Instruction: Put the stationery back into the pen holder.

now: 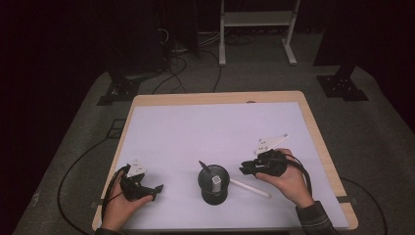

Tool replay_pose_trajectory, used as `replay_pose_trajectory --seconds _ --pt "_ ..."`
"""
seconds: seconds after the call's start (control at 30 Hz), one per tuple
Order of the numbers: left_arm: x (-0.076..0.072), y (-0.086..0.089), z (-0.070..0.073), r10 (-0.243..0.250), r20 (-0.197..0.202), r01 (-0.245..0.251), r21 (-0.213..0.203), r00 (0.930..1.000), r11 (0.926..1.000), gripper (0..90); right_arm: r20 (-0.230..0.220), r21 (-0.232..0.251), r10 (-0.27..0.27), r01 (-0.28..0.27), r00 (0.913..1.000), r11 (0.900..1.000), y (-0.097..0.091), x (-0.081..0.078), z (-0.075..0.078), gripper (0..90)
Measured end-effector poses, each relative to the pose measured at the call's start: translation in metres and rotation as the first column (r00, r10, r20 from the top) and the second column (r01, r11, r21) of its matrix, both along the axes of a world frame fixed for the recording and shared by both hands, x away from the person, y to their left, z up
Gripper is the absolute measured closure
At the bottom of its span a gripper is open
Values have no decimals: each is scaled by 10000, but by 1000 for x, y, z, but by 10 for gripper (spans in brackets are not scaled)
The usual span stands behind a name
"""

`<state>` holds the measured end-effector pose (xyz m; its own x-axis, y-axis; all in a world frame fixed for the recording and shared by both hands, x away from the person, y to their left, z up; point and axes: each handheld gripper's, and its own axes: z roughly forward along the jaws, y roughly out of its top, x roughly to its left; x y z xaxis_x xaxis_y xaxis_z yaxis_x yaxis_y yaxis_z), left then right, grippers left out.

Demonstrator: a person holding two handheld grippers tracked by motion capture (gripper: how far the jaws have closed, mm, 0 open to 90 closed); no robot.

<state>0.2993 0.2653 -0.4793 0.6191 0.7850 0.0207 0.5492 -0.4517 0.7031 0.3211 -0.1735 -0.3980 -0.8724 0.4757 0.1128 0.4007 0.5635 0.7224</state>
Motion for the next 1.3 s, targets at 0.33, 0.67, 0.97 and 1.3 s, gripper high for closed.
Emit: replay_pose_trajectory --seconds 0.33,0.67,0.97,1.3 --pt "0 0 0 -1 -3 1 2 10000 10000 0 -303 -731 -8 -14 9995 9973 11 3 -22 722" --pt "0 0 0 0 -4 0 2 10000 10000 0 -606 -1118 -13 -55 9982 9937 19 5 -38 696" --pt "0 0 0 1 -5 -1 2 10000 10000 0 -787 -1434 -2 -111 9969 9896 27 6 -48 687" --pt "0 0 0 1 -6 -1 1 10000 10000 0 -873 -1925 58 -226 9962 9810 37 5 -56 687"
